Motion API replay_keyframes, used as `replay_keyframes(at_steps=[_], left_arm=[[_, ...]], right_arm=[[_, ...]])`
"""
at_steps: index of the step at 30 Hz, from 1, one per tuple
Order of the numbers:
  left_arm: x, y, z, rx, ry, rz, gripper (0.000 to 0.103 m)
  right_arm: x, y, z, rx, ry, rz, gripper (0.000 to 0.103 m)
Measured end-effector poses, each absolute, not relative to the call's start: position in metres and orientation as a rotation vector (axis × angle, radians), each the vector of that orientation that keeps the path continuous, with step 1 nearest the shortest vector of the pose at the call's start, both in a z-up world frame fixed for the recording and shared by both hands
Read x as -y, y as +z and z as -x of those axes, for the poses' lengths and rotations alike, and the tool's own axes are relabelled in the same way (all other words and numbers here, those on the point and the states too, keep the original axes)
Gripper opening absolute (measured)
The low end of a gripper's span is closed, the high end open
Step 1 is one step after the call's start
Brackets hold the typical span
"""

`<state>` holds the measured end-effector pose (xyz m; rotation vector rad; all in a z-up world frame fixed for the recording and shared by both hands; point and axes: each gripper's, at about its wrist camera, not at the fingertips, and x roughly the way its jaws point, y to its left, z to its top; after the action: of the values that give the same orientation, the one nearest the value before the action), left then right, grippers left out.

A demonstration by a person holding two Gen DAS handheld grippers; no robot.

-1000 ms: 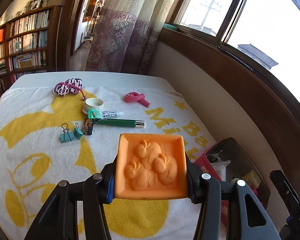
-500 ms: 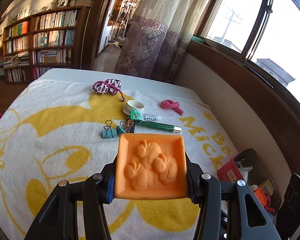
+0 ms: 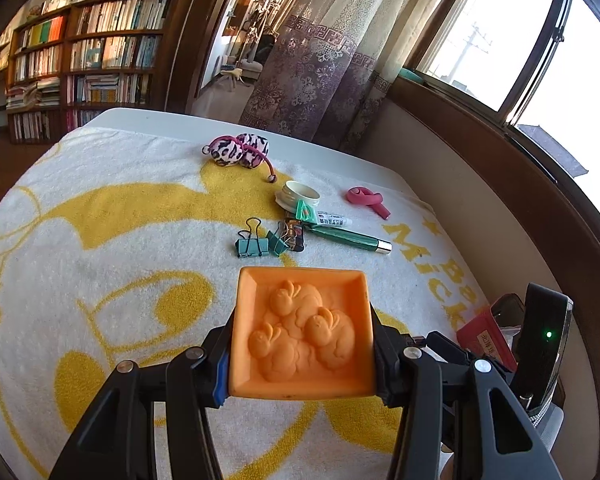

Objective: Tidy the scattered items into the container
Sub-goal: 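Carry the brown tube and orange duck block over the tin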

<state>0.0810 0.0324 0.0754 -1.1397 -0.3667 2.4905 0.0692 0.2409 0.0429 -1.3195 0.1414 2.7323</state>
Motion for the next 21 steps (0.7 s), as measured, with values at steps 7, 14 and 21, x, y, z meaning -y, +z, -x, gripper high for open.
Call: replay_keyframes(at_steps=[7,14,21], left_arm=[[-0.024,0.063,-0.075,0.396,2.473,1.178,0.054],[-0.027,0.056,-0.072,0.397,2.459,1.195,0.054],[-0.027,0.05,-0.07,0.399,2.455,1.22,0.054]], right_arm=[[-0.235,0.035,-0.061,-0.03,2.691,1.325,0.068],[-0.255,0.028,-0.058,-0.175,2.679,1.38,0.075],[-0.257,0.03,-0.059,-0.197,2.702,1.362,0.064]])
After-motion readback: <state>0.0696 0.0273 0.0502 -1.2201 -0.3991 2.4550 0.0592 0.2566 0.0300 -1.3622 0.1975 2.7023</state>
